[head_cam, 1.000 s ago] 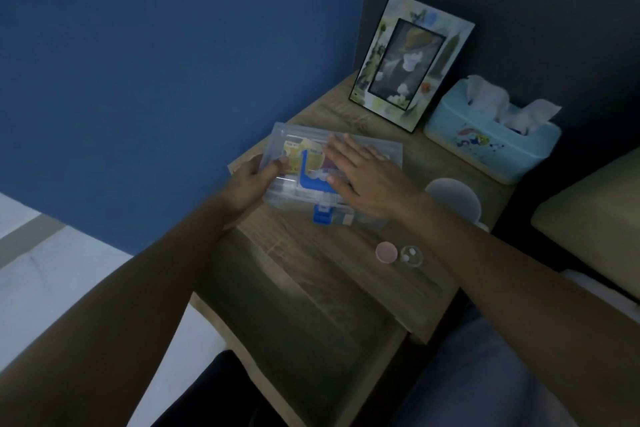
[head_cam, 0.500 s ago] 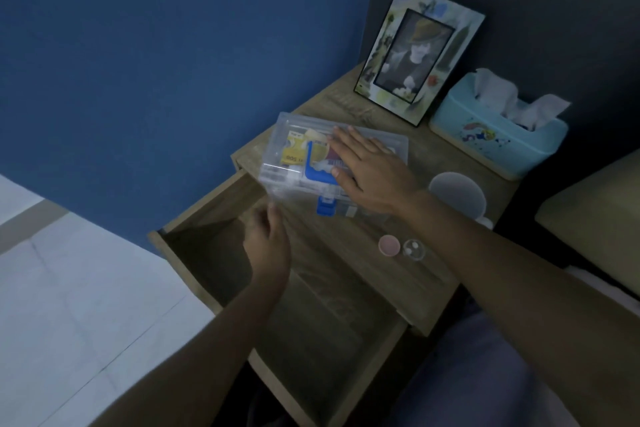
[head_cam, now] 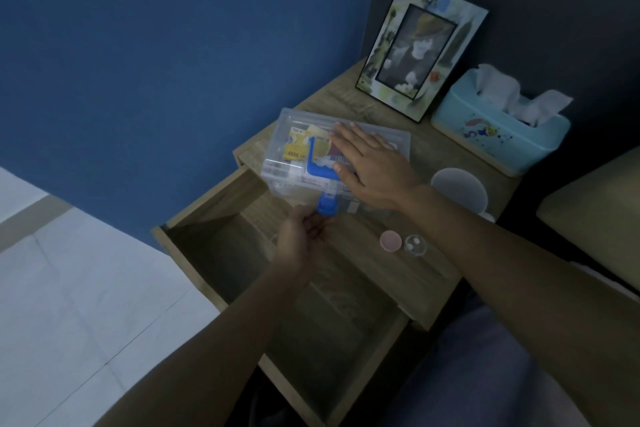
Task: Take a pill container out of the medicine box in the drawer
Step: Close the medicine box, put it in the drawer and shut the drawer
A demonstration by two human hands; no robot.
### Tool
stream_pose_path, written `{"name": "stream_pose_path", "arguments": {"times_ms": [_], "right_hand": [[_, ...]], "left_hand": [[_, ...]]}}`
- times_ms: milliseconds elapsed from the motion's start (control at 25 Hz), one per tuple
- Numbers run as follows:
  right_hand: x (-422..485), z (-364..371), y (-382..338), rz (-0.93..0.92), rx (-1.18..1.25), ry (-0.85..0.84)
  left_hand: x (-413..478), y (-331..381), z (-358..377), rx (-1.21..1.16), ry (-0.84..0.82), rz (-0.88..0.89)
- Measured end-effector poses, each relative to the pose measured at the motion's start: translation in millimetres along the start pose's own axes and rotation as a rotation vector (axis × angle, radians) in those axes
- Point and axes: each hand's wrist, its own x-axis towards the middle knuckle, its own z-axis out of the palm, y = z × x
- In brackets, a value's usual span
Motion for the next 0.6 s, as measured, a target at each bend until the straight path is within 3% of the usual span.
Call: {"name": "stream_pose_path", "arguments": {"times_ms": [320, 600], "right_hand": [[0.4, -0.4, 0.7, -0.007, -0.002, -0.004], [0.7, -0.1, 1.5, -0.010, 0.007, -0.018]], "left_hand": [[-3.3, 7.9, -12.0, 0.182, -0.115, 0.089], [2.9, 10.5, 1.7, 0.388, -0.094, 0.199]]}}
